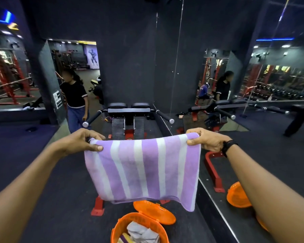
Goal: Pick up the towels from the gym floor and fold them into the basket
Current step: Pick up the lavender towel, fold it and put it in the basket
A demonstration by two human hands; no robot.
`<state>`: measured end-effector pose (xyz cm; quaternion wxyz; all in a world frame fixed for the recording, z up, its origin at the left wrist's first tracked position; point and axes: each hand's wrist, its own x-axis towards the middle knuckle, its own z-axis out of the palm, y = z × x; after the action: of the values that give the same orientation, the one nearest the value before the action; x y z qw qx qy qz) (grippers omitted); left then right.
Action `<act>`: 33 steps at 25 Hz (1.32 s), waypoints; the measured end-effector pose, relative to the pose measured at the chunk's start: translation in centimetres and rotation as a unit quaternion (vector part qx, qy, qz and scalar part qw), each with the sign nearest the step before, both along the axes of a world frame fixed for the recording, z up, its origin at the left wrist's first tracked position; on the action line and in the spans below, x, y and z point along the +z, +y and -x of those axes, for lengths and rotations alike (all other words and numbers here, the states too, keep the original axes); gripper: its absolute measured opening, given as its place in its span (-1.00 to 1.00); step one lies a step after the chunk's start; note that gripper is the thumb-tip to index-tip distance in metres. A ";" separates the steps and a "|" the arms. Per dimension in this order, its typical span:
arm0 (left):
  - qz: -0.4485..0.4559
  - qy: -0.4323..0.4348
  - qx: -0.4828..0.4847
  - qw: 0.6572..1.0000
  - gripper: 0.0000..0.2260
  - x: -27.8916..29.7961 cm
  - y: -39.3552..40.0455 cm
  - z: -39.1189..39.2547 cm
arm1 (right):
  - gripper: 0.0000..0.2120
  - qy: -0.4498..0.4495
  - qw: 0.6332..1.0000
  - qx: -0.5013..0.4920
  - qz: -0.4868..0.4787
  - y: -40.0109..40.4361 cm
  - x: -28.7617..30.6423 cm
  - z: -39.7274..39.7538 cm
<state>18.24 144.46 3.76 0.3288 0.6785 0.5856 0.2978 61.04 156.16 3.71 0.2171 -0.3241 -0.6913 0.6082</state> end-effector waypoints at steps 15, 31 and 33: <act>0.161 -0.253 0.124 0.946 -0.93 1.4 1.7 -9.9 | -0.68 0.020 0.969 -0.191 -0.156 -3.0 -0.2 10.3; 0.050 -0.184 -0.105 0.976 -0.54 3.3 1.5 -8.5 | -0.34 0.116 0.959 -0.132 -0.221 -4.3 -0.6 8.4; 0.010 -0.216 -0.107 0.970 -0.37 3.9 1.4 -8.3 | -0.20 0.071 0.966 -0.073 -0.238 -4.9 -0.9 8.8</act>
<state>26.52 145.90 7.67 0.4842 0.6532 0.4276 0.3951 52.24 151.23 2.85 0.3803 -0.2691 -0.7735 0.4297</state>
